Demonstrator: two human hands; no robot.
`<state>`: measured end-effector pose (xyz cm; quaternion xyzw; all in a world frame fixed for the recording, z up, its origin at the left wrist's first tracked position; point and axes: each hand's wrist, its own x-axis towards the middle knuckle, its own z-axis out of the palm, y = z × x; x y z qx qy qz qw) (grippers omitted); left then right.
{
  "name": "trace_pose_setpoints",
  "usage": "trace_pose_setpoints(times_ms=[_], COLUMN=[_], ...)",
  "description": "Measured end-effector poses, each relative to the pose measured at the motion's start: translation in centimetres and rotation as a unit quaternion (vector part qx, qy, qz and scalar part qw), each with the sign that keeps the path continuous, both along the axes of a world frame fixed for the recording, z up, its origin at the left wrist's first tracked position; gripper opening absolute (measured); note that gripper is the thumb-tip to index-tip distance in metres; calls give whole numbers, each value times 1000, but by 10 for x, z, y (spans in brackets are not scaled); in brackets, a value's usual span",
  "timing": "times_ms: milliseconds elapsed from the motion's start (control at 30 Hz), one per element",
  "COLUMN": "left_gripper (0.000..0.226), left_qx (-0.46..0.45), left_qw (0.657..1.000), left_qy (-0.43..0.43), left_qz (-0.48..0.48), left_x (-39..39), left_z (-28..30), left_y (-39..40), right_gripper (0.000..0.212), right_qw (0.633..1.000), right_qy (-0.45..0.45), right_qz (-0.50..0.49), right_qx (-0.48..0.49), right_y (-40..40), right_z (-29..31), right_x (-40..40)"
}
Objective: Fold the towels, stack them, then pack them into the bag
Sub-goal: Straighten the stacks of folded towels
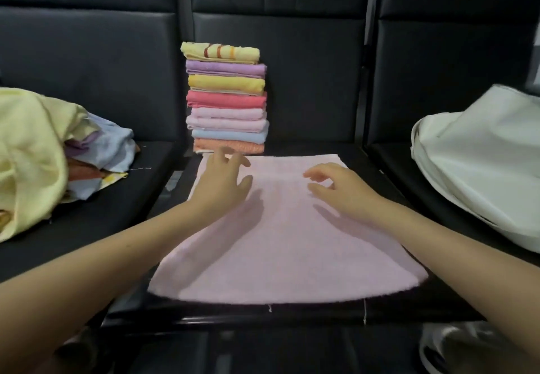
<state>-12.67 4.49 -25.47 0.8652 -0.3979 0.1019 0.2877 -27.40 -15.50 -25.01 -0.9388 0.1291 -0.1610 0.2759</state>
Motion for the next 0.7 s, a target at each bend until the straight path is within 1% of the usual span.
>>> trace_pose_setpoints(times_ms=[100, 167, 233, 267, 300, 333, 400, 467, 533, 567, 633, 700], left_gripper=[13, 19, 32, 36, 38, 39, 41, 40, 40, 40, 36, 29], left_qx=[-5, 24, 103, 146, 171, 175, 161, 145, 142, 144, 147, 144], left_qw=[993, 982, 961, 950, 943, 941, 945, 943, 936, 931, 921, 918], left_qy=[-14, -21, -28, -40, -61, -77, -78, -87, -119, -139, -173, -183], left_qz=[-115, -188, -254, -271, -279, -279, -274, -285, -300, -305, -318, -320], left_x=[-49, -74, -92, -99, -104, -107, -107, -103, -99, -99, -99, -98], left_z=[1, -4, -12, -17, -20, -21, -21, -22, -25, -26, -27, -27], left_y=[28, 46, 59, 62, 64, 65, 67, 69, 70, 69, 67, 65], right_gripper=[11, 4, 5, 6, 6, 5, 7, 17, 26, 26, 14, 5], right_qw=[998, 995, 991, 989, 988, 986, 983, 977, 969, 967, 969, 975], right_qy=[-21, -9, 17, 35, 58, 81, 115, 129, 135, 134, 113, 85], right_qz=[62, 77, 82, 88, 99, 112, 138, 165, 185, 190, 185, 165], right_qx=[14, 57, 106, 112, 105, 89, 32, -47, -96, -108, -122, -124], right_y=[34, 51, 64, 69, 74, 79, 85, 86, 84, 82, 81, 80], right_z=[-1, -5, -6, -5, -4, -3, -4, -7, -8, -9, -9, -10], right_x=[-42, -65, -82, -87, -90, -92, -95, -97, -97, -97, -96, -93])
